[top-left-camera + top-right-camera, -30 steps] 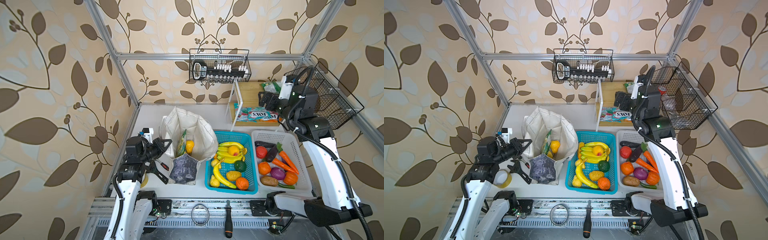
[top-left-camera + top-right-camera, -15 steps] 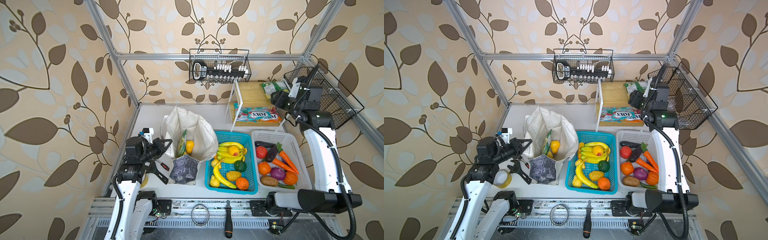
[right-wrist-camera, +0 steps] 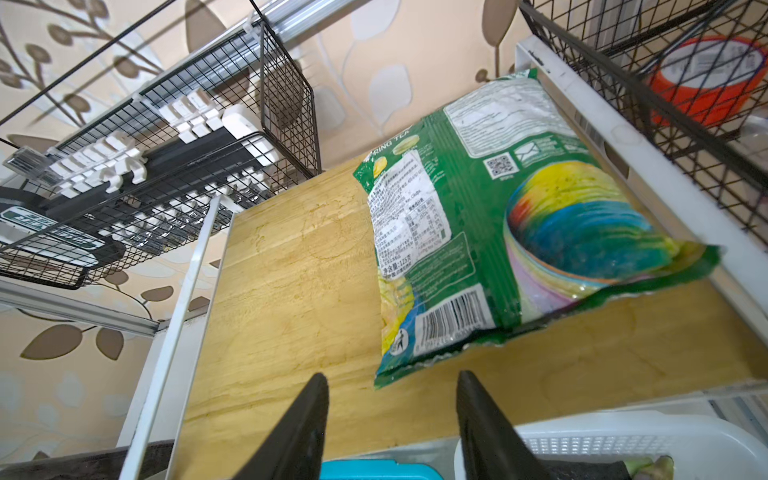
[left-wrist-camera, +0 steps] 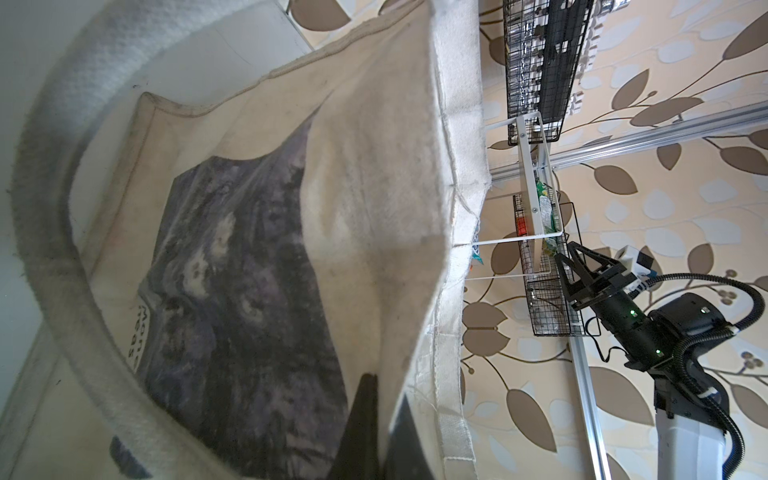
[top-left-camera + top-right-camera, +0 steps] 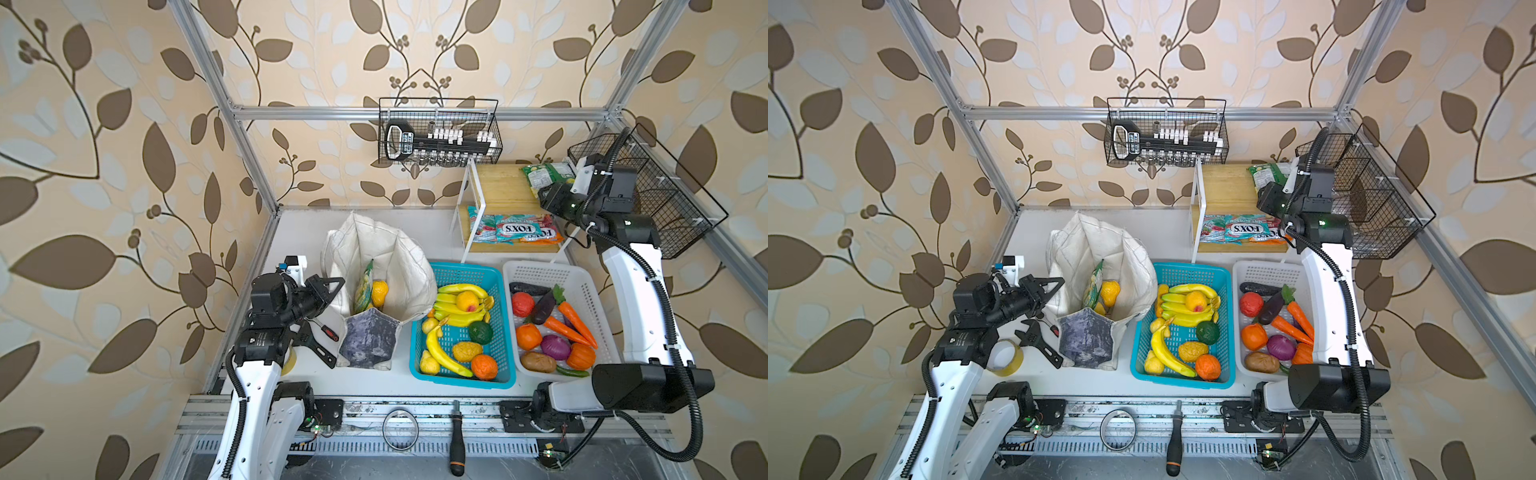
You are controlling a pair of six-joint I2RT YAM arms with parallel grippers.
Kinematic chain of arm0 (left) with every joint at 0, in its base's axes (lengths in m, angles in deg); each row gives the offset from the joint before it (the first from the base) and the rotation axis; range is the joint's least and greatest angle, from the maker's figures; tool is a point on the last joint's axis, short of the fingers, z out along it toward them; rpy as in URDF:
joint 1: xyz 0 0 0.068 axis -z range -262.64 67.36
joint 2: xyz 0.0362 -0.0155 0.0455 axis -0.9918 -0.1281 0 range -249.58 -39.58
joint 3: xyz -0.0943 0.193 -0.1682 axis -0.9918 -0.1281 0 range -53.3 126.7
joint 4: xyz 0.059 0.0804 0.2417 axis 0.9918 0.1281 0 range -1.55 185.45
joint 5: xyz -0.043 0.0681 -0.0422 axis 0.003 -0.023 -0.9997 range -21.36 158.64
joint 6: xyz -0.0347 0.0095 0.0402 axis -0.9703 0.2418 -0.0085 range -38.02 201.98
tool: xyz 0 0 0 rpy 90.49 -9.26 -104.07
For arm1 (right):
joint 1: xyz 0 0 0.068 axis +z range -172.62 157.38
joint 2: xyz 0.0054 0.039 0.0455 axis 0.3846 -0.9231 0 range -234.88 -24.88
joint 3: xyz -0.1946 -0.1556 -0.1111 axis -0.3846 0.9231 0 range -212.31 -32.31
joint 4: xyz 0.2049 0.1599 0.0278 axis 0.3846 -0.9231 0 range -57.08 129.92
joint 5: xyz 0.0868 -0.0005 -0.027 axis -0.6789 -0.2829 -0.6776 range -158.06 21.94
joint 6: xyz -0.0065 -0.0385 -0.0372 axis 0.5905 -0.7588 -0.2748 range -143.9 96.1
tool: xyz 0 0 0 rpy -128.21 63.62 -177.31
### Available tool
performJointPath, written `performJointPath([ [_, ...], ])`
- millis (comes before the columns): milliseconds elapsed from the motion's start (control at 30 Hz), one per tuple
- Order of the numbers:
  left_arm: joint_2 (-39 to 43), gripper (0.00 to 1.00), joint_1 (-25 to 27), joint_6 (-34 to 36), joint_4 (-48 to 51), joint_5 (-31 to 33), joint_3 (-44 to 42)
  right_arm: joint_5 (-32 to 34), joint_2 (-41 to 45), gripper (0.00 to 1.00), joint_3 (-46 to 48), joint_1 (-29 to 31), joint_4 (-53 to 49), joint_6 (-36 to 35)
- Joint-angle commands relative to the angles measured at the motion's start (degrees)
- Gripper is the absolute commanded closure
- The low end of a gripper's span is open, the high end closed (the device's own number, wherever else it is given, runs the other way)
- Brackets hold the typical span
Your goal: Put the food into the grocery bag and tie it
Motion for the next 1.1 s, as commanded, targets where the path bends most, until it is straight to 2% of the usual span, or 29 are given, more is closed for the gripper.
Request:
performJointPath([
  [0, 1.0, 1.0, -0.3, -0.2, -3.6, -1.1, 0.0, -0.6, -0.8, 0.54, -1.8, -0.2, 1.2, -0.4],
  [300, 1.3, 1.0, -0.2, -0.1, -3.1, -0.4, 0.1, -0.5, -1.7, 0.57, -1.1, 0.0, 1.6, 0.2],
  [433, 1.4, 1.0, -0.3, 0.3, -2.8, -0.3, 0.3, 0.0, -2.2, 0.69, -1.3, 0.1, 1.6, -0.1],
  [533, 1.1, 1.0, -0.2, 0.3, -2.9, -0.5, 0.3, 0.3, -2.8, 0.7, -1.3, 0.2, 1.3, -0.2],
  [900, 1.3, 1.0, -0.3, 0.4, -2.9, -0.4, 0.2, 0.5, -3.2, 0.64, -0.4, 0.5, 1.9, 0.1],
  [1067, 1.5, 1.0, -0.3, 0.3, -3.2, -0.4, 0.3, 1.4, -2.9, 0.52, 0.1, 0.4, 3.3, 0.5],
])
